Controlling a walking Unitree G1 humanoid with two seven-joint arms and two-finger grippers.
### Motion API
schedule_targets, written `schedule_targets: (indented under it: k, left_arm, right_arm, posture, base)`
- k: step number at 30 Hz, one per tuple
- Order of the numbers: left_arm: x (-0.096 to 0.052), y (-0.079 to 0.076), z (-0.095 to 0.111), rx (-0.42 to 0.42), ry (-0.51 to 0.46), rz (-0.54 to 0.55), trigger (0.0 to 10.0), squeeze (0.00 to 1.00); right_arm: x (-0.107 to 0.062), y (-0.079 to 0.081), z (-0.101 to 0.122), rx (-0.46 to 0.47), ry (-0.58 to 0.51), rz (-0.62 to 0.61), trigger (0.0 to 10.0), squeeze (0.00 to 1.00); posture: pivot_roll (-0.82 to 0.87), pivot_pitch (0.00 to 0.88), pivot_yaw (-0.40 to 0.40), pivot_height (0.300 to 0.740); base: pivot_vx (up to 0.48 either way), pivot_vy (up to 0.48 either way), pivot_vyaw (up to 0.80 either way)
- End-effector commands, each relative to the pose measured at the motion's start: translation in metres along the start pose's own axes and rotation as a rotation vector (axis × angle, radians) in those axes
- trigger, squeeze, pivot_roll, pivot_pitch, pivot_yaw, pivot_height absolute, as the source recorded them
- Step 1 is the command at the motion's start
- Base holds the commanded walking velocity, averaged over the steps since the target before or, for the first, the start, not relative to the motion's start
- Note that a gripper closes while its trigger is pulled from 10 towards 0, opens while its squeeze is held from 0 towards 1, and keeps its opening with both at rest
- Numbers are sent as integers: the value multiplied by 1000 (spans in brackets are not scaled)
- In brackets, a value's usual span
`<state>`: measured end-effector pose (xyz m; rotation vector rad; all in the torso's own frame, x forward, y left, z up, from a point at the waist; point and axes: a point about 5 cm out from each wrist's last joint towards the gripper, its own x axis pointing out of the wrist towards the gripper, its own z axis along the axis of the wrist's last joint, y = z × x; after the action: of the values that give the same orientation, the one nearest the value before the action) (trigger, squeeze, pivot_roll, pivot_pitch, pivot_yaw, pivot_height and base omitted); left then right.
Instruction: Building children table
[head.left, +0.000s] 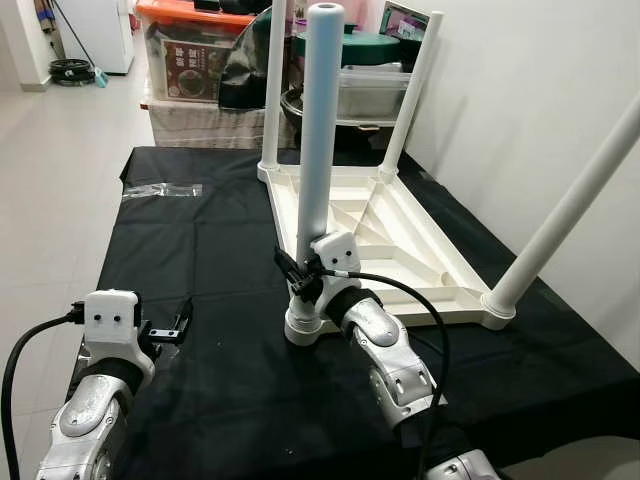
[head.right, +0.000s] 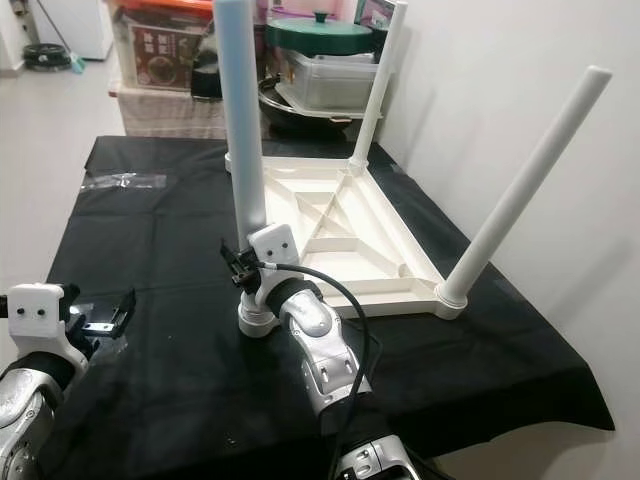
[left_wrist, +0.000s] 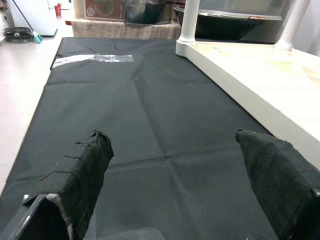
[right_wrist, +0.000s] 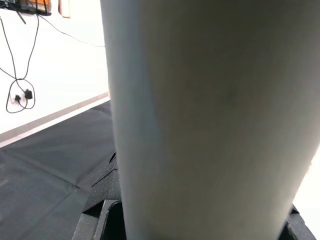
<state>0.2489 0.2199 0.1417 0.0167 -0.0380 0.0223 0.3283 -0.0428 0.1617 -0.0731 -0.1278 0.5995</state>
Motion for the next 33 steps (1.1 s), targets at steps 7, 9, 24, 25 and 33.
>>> schedule_targets:
  k: [7,9,24,25,33]
  left_arm:
    - [2,1,0,5,-2,-10,10000,0]
    - [2,1,0,7,-2,-10,10000,0]
    - [4,0,1,10,-5,-17,10000,0]
    - [4,0,1,9,-5,-20,10000,0]
    - [6,2,3,12,-8,-22,10000,0]
  right_arm:
    - [-15,5,-23,13,76,88,10000,0]
    - [-17,11,-23,23,71,162,10000,0]
    - [-30,23,-28,-5,90,375,10000,0]
    - [-28,21,-27,97,104,364,10000,0]
    - [-25,13,-35,464,170,331,10000,0]
  posture:
    - [95,0,-112,740]
    - [95,0,-111,740]
    - [95,0,-102,740]
    - [95,0,-100,740]
    - [99,0,-102,740]
  base:
    - [0,0,0]
    - [0,0,0]
    - [0,0,0]
    - [0,0,0]
    - [0,0,0]
